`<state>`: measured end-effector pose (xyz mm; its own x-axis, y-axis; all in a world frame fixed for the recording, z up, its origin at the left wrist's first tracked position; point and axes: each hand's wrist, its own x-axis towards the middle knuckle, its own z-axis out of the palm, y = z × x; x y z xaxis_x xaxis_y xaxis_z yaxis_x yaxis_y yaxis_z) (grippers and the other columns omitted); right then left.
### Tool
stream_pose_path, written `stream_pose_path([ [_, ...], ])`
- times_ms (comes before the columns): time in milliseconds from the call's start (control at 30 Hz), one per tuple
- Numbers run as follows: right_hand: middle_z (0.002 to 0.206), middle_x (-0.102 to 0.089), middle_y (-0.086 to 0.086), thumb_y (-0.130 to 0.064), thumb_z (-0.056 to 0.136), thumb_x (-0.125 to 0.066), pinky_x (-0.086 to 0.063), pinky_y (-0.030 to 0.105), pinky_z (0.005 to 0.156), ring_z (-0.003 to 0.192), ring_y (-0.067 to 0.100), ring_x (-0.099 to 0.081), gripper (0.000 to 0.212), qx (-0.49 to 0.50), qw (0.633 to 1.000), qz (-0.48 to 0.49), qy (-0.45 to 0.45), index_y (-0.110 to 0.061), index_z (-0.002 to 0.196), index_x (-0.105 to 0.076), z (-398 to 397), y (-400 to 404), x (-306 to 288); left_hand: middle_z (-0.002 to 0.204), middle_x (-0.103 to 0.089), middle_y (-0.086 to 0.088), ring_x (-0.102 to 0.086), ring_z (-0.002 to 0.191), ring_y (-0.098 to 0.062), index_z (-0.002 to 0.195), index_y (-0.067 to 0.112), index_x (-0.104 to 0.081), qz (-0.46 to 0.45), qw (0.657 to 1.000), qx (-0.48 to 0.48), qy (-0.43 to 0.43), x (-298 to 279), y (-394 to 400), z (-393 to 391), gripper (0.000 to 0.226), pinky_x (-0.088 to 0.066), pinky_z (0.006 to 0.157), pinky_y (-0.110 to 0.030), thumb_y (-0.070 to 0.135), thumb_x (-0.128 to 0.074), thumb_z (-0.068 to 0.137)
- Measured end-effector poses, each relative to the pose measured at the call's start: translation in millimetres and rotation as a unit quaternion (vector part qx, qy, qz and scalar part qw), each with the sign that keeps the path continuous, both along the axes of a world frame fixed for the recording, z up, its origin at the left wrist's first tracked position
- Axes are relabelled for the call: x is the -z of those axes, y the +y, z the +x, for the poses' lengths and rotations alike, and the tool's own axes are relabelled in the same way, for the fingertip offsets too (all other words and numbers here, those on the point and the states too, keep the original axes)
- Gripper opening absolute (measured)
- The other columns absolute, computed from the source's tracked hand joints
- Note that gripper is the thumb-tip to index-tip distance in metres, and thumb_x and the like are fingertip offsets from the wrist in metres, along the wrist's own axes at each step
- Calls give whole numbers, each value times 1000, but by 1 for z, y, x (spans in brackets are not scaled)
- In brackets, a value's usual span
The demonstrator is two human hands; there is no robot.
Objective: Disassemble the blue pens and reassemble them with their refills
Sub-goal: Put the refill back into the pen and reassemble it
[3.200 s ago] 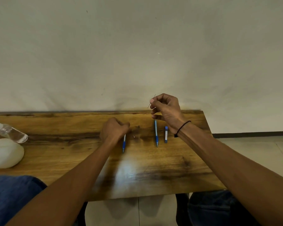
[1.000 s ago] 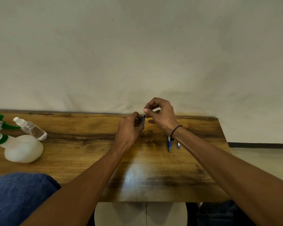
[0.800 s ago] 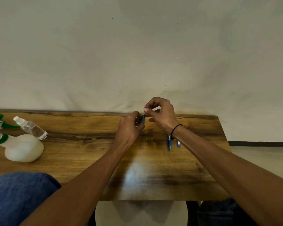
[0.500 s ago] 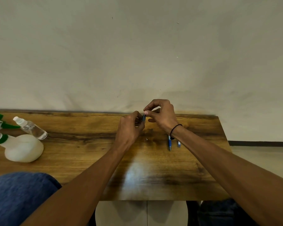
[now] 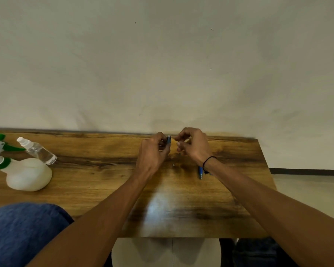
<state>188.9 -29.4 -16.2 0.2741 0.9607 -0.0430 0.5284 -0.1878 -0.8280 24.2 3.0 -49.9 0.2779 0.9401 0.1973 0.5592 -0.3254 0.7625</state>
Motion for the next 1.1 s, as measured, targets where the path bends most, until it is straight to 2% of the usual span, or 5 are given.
stream_pose_path([
  [233,106,-74,7,0,93,-68,-59,44,82,97,26,-67,17,-174,960,-69,-209,-11,102,-77,-3,-18,31,91,-77,3,-71,75,-3,104,16,-73,-15,1000,-16,-14,0,1,-3,15,-53,65,-2,17,-80,91],
  [367,112,-68,8,-5,98,-62,-58,47,79,98,31,-65,19,-219,930,-62,-288,-14,110,-75,-6,-18,36,92,-80,-1,-75,78,-7,103,14,-73,-11,1000,-19,-15,1,1,-3,14,-61,71,-15,17,-80,92],
  [533,116,-64,9,-12,101,-58,-58,47,82,97,33,-67,19,-269,887,-56,-370,-12,115,-72,-10,-16,39,93,-80,0,-74,78,-6,102,15,-73,-13,1000,-14,-16,1,1,-2,13,-54,67,-4,16,-80,92],
  [867,111,-63,9,-15,101,-62,-56,43,79,97,28,-63,6,-203,932,-41,-298,-12,105,-64,-4,-14,32,96,-80,0,-75,82,-7,106,16,-73,-10,1000,-10,-15,4,2,-2,16,-56,71,-6,15,-80,91],
  [1100,98,-62,1,-7,98,-66,-52,35,72,84,17,-60,8,-98,970,113,-191,-15,98,-66,3,9,-9,100,-81,-1,-72,83,-3,105,15,-73,3,1000,7,-13,7,2,1,16,-54,76,-6,14,-80,91],
])
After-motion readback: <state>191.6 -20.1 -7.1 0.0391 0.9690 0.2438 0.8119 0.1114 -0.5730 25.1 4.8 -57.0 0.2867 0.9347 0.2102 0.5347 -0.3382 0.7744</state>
